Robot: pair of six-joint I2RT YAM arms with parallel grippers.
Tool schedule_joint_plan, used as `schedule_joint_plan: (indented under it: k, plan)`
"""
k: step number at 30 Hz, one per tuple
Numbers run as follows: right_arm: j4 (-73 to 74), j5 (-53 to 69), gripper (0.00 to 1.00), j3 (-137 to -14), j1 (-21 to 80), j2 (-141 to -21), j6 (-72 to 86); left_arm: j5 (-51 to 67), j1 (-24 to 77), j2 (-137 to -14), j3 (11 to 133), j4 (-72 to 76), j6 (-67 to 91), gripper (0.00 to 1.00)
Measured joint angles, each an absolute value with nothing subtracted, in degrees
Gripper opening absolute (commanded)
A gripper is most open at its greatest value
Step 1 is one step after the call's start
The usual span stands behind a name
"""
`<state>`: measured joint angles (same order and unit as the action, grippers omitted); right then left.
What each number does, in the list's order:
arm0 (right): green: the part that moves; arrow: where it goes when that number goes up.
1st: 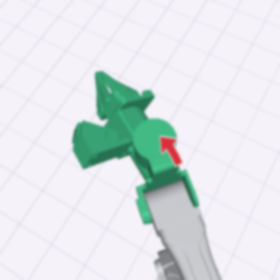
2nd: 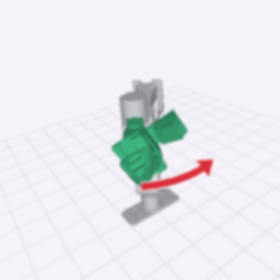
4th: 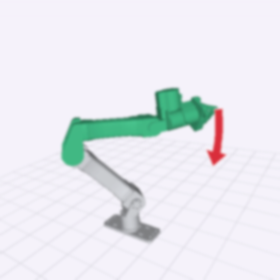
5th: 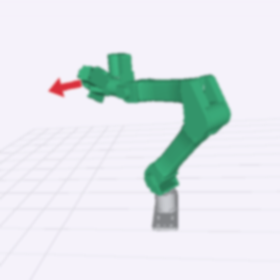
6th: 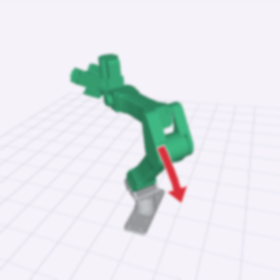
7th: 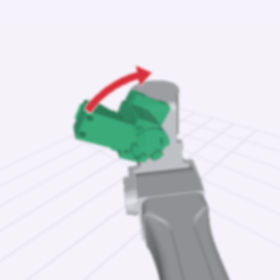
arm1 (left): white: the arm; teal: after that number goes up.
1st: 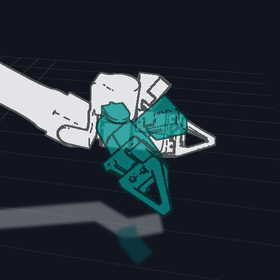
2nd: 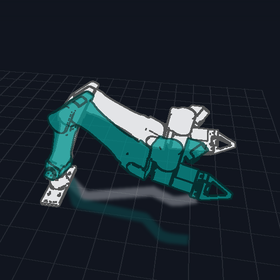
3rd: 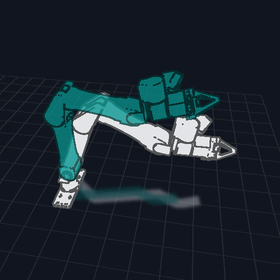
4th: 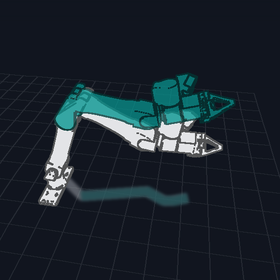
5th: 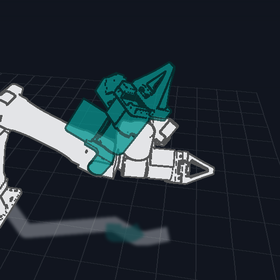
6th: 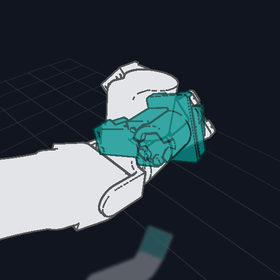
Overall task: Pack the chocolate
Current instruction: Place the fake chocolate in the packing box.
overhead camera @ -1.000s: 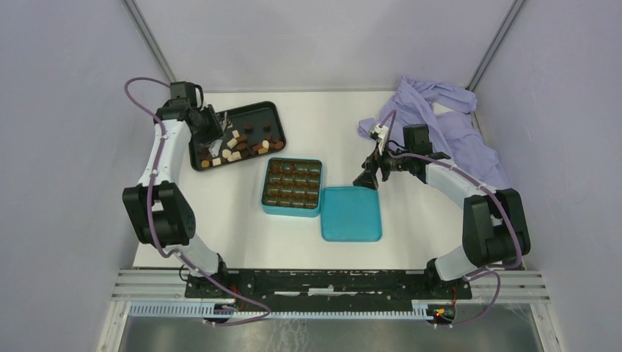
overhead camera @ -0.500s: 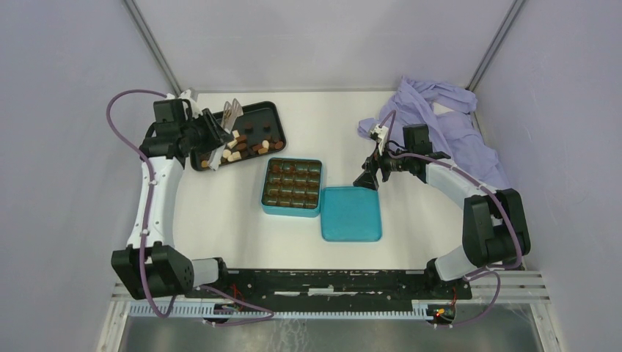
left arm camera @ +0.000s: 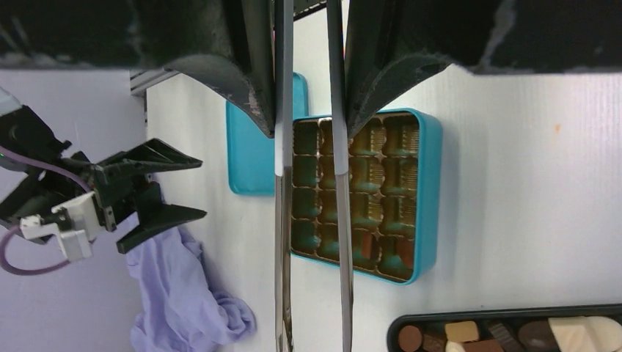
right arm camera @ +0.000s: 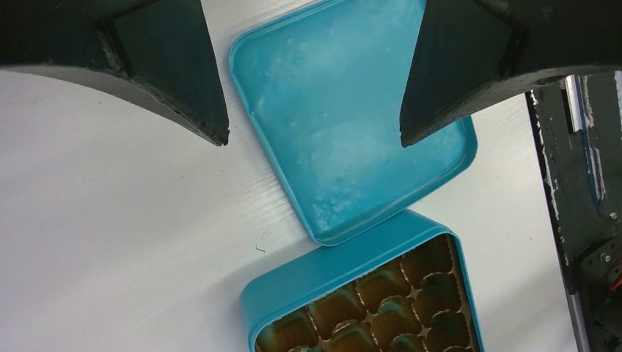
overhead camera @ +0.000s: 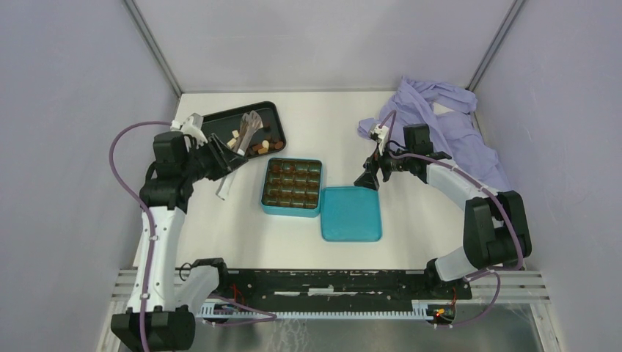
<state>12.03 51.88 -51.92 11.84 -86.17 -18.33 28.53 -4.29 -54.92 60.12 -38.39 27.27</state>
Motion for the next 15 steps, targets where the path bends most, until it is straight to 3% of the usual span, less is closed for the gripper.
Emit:
schedule_joint_plan:
  k: [15]
  plan:
    - [12.2, 50.0, 0.92, -51.9, 11.8, -86.2, -19.6, 30.7, 2.2, -47.2, 54.6, -35.7, 32.0, 0.02]
